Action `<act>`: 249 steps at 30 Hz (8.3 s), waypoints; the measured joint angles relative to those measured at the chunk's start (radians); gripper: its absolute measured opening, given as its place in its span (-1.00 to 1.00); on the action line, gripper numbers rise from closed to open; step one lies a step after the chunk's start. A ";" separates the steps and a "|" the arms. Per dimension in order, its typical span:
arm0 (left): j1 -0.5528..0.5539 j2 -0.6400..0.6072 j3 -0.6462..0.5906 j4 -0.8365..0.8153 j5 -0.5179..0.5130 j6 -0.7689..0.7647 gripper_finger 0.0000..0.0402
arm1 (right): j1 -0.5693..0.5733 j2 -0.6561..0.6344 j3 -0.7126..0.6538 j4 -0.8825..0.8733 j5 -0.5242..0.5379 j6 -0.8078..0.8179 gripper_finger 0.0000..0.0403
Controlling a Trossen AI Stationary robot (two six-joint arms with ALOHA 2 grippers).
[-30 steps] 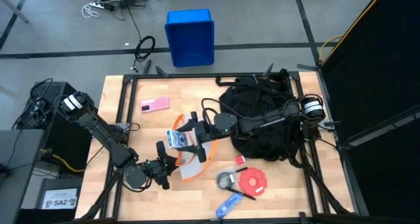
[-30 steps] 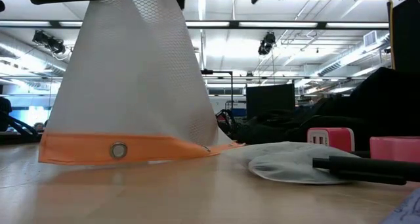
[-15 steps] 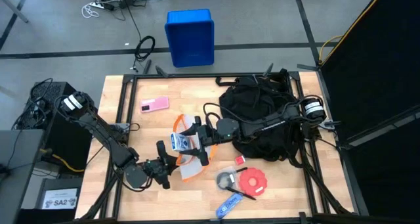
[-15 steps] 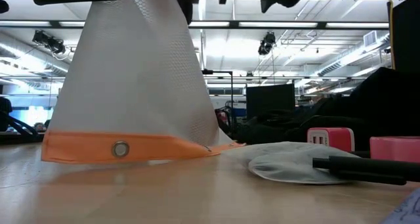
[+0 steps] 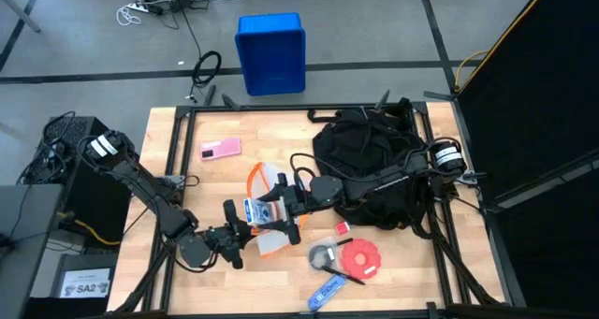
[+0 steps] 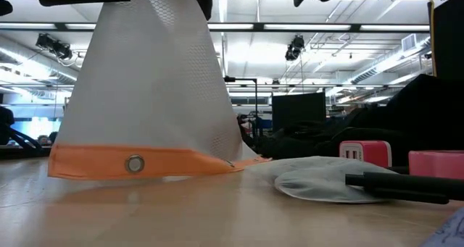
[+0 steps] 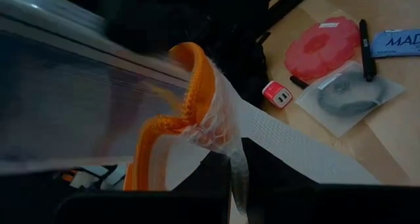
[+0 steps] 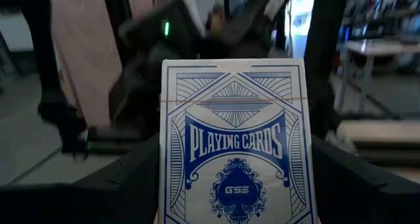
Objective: Unpack backpack
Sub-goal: Put the deck of cards into the zip bag, then adjust the zip bag
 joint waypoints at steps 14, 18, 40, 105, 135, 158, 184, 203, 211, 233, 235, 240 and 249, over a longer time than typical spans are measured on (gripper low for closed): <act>0.000 0.000 0.000 0.000 0.000 -0.001 -1.00 | 0.018 0.000 0.000 -0.075 -0.038 0.022 0.49; 0.000 0.000 0.000 0.000 0.000 -0.001 -1.00 | 0.018 0.000 0.000 -0.077 -0.049 0.018 0.36; 0.021 0.000 0.000 0.008 0.025 -0.001 -1.00 | 0.011 -0.001 0.002 0.127 -0.134 0.048 0.36; 0.038 0.000 0.000 0.022 0.144 -0.041 -1.00 | -0.349 -0.273 0.045 -0.728 -0.414 -0.131 0.04; 0.042 0.000 0.000 0.024 0.194 -0.082 -1.00 | -0.555 0.468 0.628 -1.313 -0.964 -0.484 0.44; 0.022 -0.026 0.000 -0.126 0.245 -0.317 -1.00 | -0.442 0.254 0.744 -1.371 -0.791 -0.620 -1.00; -0.168 -0.081 0.097 -0.592 -0.045 -0.790 -1.00 | -0.249 0.016 0.476 -1.500 -0.391 -0.523 -1.00; -0.157 -0.081 0.097 -0.821 -0.062 -1.114 -1.00 | -0.283 -0.330 0.012 -1.072 -0.253 -0.381 -1.00; -0.076 -0.082 0.097 -0.872 -0.121 -1.230 -1.00 | -0.230 -0.406 -0.346 -0.562 -0.257 -0.221 -1.00; -0.040 -0.142 -0.161 -0.608 -0.091 -1.340 -1.00 | -0.056 -0.401 -0.489 -0.297 0.077 -0.231 -1.00; -0.040 -0.175 -0.212 -0.465 -0.078 -1.242 -1.00 | -0.065 -0.401 -0.518 -0.265 0.076 -0.215 -1.00; -0.006 -0.213 -0.365 0.005 0.014 -0.935 -1.00 | -0.083 -0.401 -0.571 -0.188 0.078 -0.187 -1.00; 0.107 -0.213 -0.526 0.341 0.144 -0.786 -1.00 | -0.082 -0.400 -0.581 -0.156 0.060 -0.179 -1.00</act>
